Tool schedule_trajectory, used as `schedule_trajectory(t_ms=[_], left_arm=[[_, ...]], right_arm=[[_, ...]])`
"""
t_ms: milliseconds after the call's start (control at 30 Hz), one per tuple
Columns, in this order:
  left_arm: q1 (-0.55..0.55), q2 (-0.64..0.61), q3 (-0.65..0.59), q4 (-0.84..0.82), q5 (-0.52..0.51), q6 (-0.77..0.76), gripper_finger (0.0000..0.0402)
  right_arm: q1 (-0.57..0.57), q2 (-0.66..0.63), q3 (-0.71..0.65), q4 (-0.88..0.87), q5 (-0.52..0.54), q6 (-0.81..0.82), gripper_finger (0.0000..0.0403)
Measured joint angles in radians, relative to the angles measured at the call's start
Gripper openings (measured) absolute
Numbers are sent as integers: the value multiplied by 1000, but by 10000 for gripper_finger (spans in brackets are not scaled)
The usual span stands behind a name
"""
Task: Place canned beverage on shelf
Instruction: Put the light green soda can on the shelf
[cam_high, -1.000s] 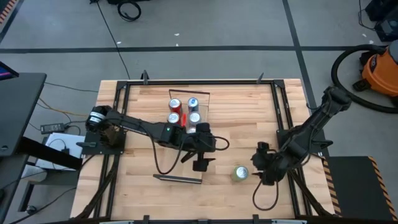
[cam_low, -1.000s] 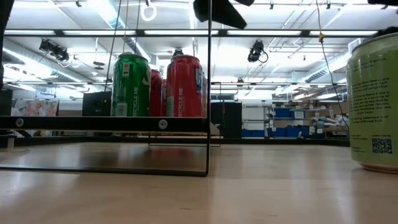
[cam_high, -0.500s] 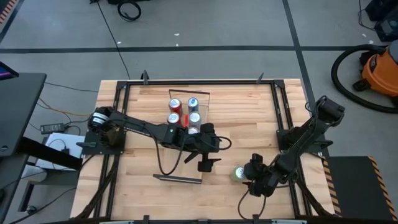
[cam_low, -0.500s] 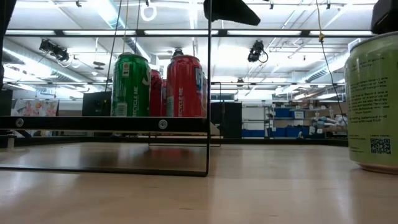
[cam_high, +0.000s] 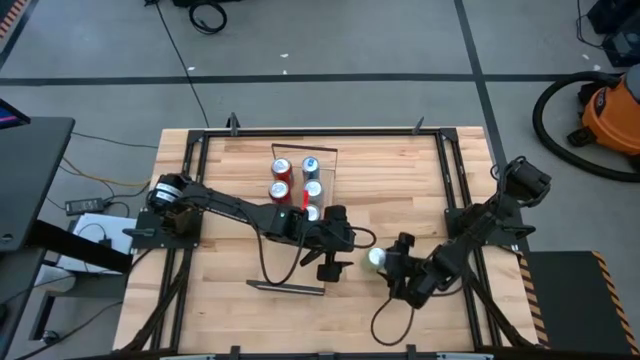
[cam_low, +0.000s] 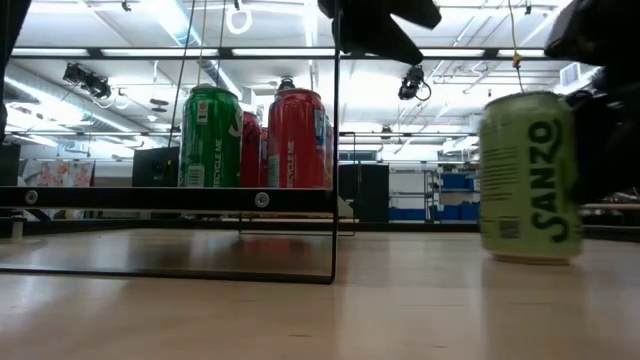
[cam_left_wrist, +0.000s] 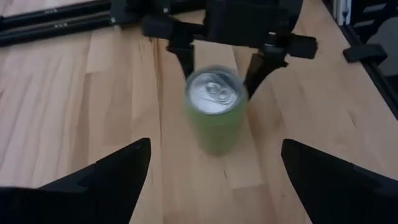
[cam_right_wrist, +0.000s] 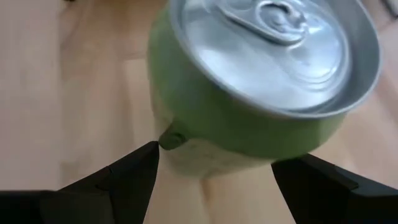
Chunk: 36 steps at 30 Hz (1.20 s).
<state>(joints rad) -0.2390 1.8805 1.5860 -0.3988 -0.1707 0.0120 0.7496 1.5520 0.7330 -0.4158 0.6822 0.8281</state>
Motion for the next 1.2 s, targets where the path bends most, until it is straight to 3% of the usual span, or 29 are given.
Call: schedule_trajectory(t_ms=[433,633,900,1200], left_arm=[[13,0,0,-22,30,52,373],[13,0,0,-23,31,49,373],[23,21,0,-23,8,-49,373],[-20,24,0,-27,-101,-182,373]], right_arm=[[-160,-2,0,183,-86,-562,313],[-247,-2,0,182,-103,-655,313],[-293,-2,0,166,-99,-540,313],[-164,-38,0,3,-92,-239,313]])
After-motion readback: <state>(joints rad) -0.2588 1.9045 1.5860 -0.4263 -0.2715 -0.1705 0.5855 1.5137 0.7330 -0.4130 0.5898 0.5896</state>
